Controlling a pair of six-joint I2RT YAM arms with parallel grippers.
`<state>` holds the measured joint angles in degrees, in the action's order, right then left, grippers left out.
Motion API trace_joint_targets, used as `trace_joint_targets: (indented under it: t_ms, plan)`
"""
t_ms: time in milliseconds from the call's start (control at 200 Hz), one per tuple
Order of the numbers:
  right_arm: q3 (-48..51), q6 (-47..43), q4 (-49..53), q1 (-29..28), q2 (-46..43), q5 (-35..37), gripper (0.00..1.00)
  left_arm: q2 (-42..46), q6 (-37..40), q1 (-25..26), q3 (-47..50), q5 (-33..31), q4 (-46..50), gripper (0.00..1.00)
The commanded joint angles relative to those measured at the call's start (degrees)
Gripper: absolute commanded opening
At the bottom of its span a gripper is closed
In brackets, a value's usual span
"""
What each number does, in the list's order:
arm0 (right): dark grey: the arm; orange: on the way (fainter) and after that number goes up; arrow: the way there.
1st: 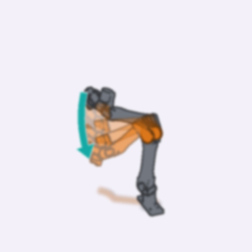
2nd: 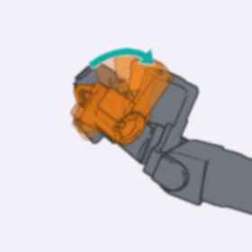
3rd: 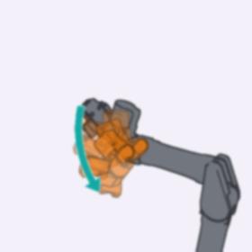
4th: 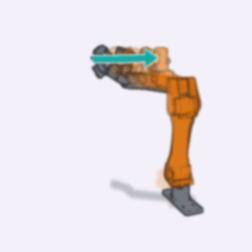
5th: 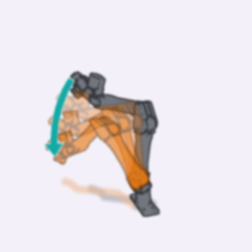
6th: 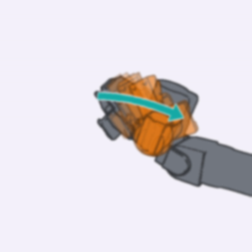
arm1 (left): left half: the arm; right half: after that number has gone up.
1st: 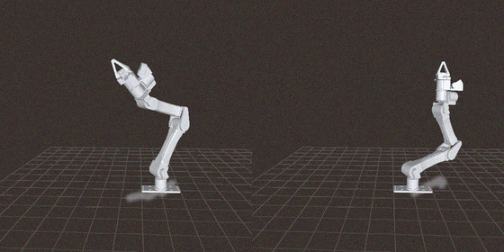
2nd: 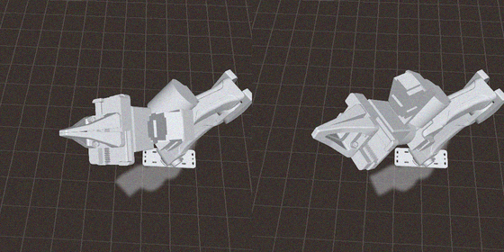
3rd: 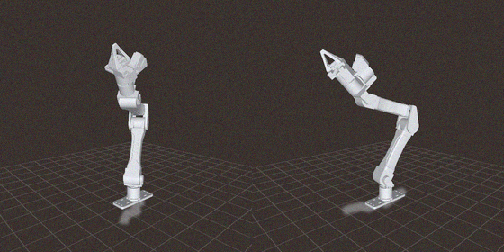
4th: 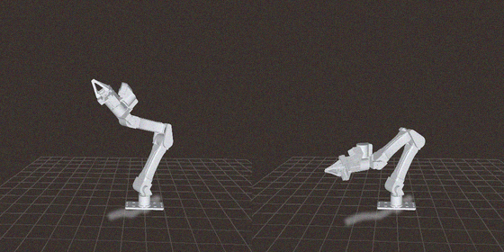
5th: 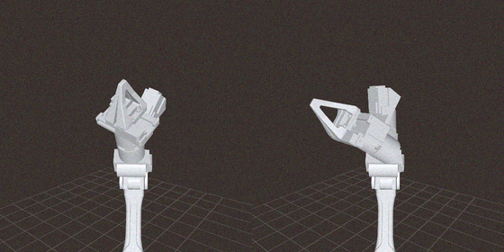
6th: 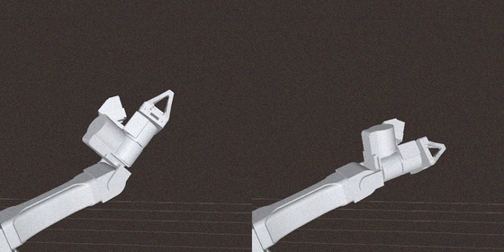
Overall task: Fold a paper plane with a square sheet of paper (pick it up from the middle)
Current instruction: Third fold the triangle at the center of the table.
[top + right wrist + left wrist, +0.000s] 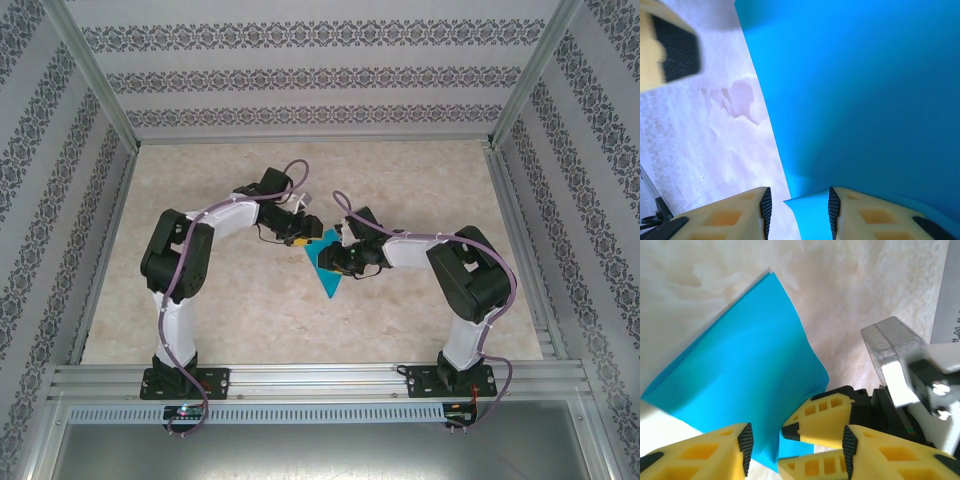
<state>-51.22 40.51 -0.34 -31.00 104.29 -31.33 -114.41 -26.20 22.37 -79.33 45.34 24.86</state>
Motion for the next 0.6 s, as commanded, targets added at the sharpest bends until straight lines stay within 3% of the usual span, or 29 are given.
trace_joint_targets:
  t_ms: [0,200,594]
  plan:
    - [3.2,-1.2,2.1,-0.5,2.2,3.0,0.38,3.2,-1.2,-0.4,2.1,-1.5,0.4,0.48]
    - [4.6,-2.3,-0.4,-0.6,1.2,1.8,0.36,3.5,-2.6,0.0,5.2,-0.3,-1.3,0.31]
    - [5.5,-2.5,0.0,-0.6,0.6,2.0,0.13,-0.1,-1.9,3.6,4.8,1.2,-1.1,0.24]
